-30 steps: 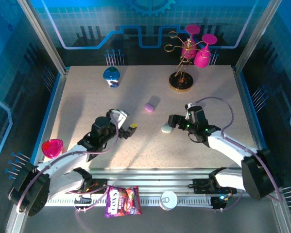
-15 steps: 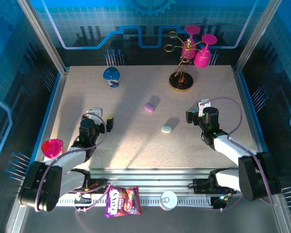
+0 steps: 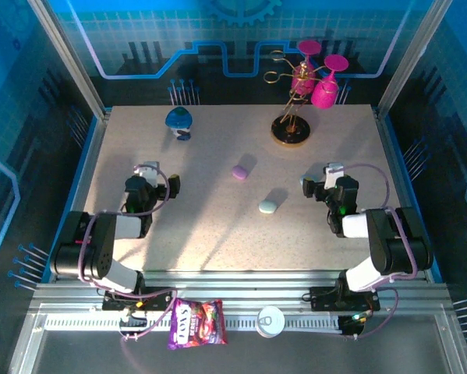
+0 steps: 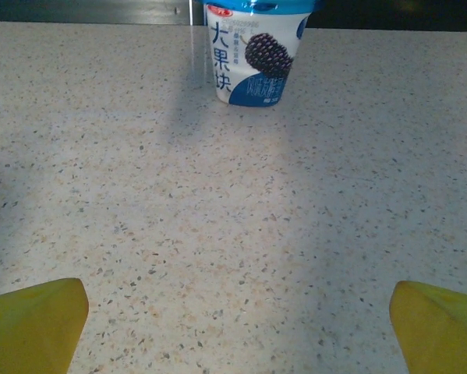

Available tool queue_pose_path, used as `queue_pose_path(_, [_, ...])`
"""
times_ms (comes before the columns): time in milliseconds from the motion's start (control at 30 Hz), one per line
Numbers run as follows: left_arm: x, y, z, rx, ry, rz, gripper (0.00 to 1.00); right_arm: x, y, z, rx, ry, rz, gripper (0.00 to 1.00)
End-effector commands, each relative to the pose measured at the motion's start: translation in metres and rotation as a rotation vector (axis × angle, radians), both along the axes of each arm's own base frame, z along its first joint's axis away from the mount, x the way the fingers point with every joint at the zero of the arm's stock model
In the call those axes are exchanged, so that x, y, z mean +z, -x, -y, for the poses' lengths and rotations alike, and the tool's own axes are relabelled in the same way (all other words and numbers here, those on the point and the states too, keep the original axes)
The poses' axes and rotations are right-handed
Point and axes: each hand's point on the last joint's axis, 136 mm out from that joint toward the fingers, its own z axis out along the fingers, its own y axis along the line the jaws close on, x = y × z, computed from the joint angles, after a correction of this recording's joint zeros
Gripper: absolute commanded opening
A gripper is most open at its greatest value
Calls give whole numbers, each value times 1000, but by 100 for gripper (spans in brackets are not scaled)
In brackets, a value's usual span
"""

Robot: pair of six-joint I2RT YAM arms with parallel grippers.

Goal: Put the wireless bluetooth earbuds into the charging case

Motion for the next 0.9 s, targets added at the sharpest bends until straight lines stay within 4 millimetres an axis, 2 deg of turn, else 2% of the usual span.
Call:
queue_pose_path(0, [9,-9,3,-25,39,36,99,22,-10,-5,31,-5,89,100])
queue_pose_path(867, [9,-11,-1,0,31,40,99,21,-13,-10,7,57,78,100])
